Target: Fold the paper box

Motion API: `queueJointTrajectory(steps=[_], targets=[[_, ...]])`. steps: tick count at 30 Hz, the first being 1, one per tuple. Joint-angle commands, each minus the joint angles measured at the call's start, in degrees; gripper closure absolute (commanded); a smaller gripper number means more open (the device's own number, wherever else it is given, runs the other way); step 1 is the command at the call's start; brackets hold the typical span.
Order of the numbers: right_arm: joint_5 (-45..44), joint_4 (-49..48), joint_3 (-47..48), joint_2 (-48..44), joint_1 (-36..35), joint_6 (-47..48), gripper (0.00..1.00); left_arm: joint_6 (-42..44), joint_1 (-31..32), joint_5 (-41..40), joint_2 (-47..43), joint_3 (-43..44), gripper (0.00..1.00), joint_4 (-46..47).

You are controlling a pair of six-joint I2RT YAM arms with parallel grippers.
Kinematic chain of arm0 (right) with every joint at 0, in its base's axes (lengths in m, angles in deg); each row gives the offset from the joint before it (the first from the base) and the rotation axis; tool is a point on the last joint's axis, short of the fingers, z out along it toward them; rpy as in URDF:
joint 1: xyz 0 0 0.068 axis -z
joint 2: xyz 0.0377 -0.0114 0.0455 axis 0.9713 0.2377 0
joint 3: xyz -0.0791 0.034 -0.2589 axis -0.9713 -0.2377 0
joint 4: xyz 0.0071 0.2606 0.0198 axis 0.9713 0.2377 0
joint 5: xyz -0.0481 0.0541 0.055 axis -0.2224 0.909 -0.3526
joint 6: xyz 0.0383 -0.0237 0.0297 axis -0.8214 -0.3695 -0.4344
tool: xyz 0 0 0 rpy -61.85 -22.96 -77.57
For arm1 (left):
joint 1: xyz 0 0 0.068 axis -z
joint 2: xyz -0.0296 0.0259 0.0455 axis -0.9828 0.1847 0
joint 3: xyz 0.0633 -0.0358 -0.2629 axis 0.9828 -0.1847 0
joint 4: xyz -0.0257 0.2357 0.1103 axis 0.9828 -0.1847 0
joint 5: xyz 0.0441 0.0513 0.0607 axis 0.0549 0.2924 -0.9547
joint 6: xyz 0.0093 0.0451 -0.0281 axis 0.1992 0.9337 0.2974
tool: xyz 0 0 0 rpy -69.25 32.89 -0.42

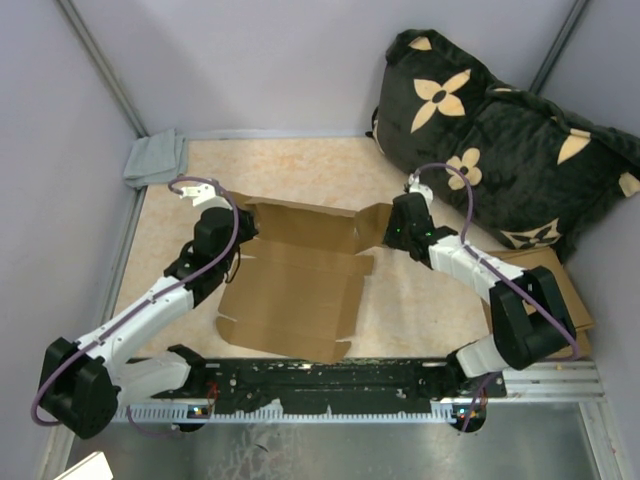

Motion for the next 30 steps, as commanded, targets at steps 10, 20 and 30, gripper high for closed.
queueJointTrajectory(steps=[10,20,30], targets=[[1.2,-0.8,8.3,1.4,0.2,9.1,0.49,3.0,0.2,-0.7,-2.5,1.0,1.0,-4.3],[-2.3,-0.2,2.4,-7.5,0.2,18.2,0.32,3.4,0.2,0.2,-1.6,1.6,1.0,-4.1],[3.8,-2.5,0.8,-8.2,0.3,21.4,0.8,3.5,0.2,0.4,-1.6,1.5,1.0,-4.0]])
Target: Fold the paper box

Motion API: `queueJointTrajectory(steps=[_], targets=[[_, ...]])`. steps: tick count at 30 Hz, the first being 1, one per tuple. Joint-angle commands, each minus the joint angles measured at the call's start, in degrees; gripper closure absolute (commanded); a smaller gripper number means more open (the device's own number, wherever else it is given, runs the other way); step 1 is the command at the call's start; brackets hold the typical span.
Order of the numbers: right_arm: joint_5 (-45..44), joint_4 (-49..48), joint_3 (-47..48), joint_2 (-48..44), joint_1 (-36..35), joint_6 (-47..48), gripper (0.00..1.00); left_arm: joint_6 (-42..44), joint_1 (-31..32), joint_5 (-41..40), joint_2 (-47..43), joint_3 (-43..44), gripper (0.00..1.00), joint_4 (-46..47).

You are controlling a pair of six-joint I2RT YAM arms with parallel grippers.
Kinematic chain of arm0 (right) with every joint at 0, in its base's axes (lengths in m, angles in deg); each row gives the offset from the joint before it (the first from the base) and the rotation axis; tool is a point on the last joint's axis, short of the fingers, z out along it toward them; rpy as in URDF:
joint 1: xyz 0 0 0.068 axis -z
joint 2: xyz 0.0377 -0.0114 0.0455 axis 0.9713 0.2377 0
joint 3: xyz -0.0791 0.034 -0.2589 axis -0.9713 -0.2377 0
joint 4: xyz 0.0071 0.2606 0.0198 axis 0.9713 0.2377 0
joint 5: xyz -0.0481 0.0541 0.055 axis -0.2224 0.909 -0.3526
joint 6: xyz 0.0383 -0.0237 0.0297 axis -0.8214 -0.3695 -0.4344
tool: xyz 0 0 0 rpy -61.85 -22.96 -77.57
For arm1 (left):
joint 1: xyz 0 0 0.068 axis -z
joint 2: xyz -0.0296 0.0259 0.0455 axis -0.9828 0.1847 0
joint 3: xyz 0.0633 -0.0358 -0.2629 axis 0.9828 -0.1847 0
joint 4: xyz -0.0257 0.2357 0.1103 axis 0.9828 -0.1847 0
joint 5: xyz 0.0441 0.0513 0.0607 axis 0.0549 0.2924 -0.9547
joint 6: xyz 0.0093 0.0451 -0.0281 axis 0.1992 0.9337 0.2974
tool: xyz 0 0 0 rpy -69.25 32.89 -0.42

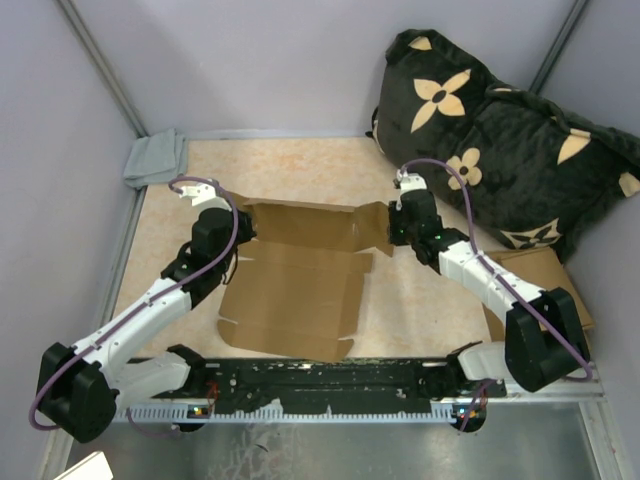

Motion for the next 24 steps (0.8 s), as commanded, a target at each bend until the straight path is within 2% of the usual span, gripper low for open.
queueJointTrajectory(steps=[1,5,14,15,17,18,20,24], targets=[[-0.7,-2.1,0.6,-1.2,0.3,0.9,0.86,0.7,0.2,0.4,0.0,1.3,1.0,-1.5],[-5.1,-1.6,3.6,1.8,0.7,-0.7,1.0,0.7,0.2,0.7,0.0,1.3,1.0,-1.6],[-9.1,-0.7,17.3,12.9,2.7,-1.9,1.0,0.6,0.2,3.8,0.2,2.4,1.0,-1.8],[-8.6,0.3,19.5,15.3,4.1,-2.4,0.92,1.0,0.2,4.1,0.3,2.7,1.0,-1.8],[-8.6,2.0,20.4,15.8,4.4,-2.8,0.65,1.2,0.2,3.9,0.5,3.0,1.0,-2.0],[-8.7,2.2,20.1,15.4,4.4,-3.4,0.57,1.2,0.3,3.9,0.7,3.0,1.0,-2.1],[-8.5,1.7,18.1,13.2,4.4,-4.6,0.49,1.2,0.2,4.0,1.1,3.3,1.0,-2.1],[-6.0,1.7,12.3,5.0,4.4,-8.2,0.46,0.7,0.2,4.1,2.7,4.4,1.0,-3.4]])
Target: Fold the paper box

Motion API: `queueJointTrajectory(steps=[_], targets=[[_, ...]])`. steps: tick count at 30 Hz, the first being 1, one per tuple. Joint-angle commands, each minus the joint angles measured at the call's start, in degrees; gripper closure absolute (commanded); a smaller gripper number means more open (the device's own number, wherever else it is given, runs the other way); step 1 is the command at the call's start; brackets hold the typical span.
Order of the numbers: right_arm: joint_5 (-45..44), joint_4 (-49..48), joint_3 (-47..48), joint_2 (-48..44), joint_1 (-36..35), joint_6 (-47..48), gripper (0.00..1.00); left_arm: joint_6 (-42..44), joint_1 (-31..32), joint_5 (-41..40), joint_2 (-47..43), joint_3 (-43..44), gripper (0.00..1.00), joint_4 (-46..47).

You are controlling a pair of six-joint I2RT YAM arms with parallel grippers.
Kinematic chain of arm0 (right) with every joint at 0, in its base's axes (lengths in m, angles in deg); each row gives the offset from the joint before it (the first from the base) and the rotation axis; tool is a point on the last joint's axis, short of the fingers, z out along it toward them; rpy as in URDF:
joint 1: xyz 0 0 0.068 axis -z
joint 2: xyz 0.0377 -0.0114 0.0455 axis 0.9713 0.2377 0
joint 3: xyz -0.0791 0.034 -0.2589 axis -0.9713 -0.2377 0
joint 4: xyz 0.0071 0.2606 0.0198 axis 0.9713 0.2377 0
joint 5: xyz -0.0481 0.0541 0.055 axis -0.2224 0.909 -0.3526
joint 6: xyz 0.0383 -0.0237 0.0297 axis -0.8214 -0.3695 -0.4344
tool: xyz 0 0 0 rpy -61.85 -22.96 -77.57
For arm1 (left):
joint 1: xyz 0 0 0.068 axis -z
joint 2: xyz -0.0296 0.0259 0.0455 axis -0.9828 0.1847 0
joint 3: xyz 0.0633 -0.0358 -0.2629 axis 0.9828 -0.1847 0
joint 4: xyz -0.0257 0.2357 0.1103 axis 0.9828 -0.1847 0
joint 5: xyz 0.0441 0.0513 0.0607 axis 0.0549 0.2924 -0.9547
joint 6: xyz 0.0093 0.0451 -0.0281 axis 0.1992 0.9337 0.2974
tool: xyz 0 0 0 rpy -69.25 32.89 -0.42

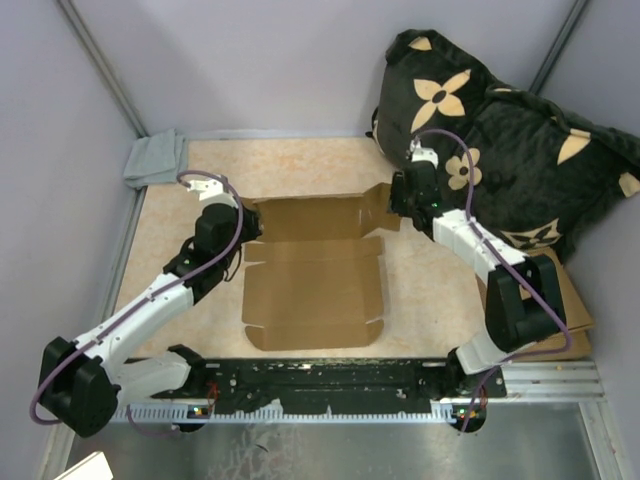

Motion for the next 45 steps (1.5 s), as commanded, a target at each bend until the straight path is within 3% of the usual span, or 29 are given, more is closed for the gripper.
queueJointTrajectory(steps=[1,5,10,16,32,45], targets=[[1.7,-0.1,-6.4,-11.7,-0.2,-5.1,0.45,0.2,-0.2,0.2,1.8,2.7,1.0,-2.7],[10.0,-2.9,-17.4,-22.2,-0.2,-10.4,0.44,-0.1,-0.3,0.6,2.2,3.5,1.0,-3.2],[18.0,-4.9,-27.6,-31.5,-0.5,-16.1,0.36,-0.3,-0.5,0.9,2.4,3.7,1.0,-3.5],[18.5,-8.3,-33.0,-38.6,-5.9,-17.7,0.36,-0.9,-0.5,1.1,2.8,3.7,1.0,-3.4],[10.5,-23.0,-27.2,-11.6,-6.7,-18.0,0.35,-1.3,-0.8,1.4,2.9,3.2,1.0,-3.1],[9.5,-24.5,-21.8,-1.2,-6.8,-15.5,0.35,-1.3,-0.9,1.8,2.9,3.1,1.0,-2.9]])
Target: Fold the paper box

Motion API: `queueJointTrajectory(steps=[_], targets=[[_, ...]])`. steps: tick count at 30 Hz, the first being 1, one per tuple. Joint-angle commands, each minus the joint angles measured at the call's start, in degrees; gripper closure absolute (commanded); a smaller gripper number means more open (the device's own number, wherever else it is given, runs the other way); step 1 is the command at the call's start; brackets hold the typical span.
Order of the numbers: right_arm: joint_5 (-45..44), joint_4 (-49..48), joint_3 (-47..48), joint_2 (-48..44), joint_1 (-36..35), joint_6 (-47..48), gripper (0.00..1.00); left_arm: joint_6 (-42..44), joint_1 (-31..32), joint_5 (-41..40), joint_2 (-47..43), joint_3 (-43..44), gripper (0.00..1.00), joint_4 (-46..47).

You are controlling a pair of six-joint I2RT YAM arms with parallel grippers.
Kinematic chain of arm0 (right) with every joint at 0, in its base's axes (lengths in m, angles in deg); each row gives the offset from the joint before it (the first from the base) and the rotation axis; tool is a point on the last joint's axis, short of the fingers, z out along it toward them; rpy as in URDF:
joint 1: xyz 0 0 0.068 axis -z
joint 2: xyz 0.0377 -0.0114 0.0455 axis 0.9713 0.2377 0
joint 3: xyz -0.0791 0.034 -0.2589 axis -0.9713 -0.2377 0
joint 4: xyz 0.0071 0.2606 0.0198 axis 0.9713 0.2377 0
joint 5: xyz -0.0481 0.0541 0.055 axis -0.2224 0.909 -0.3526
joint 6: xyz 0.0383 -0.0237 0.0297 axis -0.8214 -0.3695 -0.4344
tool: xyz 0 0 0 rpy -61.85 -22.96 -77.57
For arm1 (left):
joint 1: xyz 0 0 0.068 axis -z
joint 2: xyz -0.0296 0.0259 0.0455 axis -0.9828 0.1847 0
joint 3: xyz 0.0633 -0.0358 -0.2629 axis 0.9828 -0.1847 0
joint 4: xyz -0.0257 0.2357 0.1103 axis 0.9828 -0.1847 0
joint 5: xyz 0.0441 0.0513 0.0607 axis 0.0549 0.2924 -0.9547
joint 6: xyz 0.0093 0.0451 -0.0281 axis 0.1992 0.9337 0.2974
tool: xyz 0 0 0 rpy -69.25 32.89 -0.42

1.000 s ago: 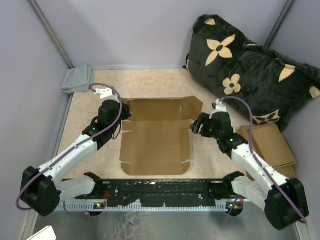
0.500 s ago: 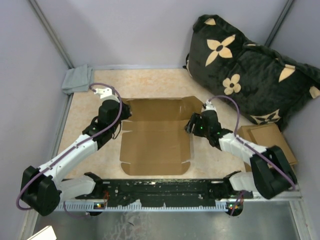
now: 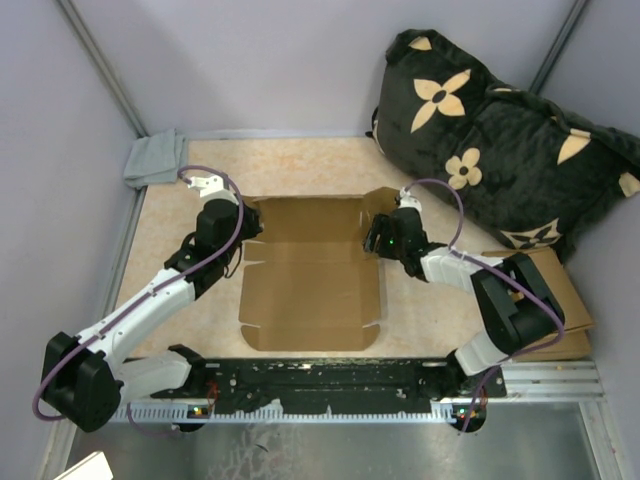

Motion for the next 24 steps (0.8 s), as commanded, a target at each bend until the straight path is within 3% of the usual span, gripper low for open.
queueJointTrajectory(steps=[1,13,24], targets=[[-0.2,-3.3,3.3,2.1,-0.5,1.2,0.35,-0.4,-0.3,1.0,0.5,0.7,1.0,-1.3],[5.5,-3.9,4.0,-1.4,-5.2,1.6,0.36,-0.5,-0.3,1.3,1.1,0.8,1.0,-1.1],[6.7,-4.9,7.7,3.6,-8.3,0.9,0.37,-0.6,-0.3,1.8,0.6,0.6,1.0,-1.2]])
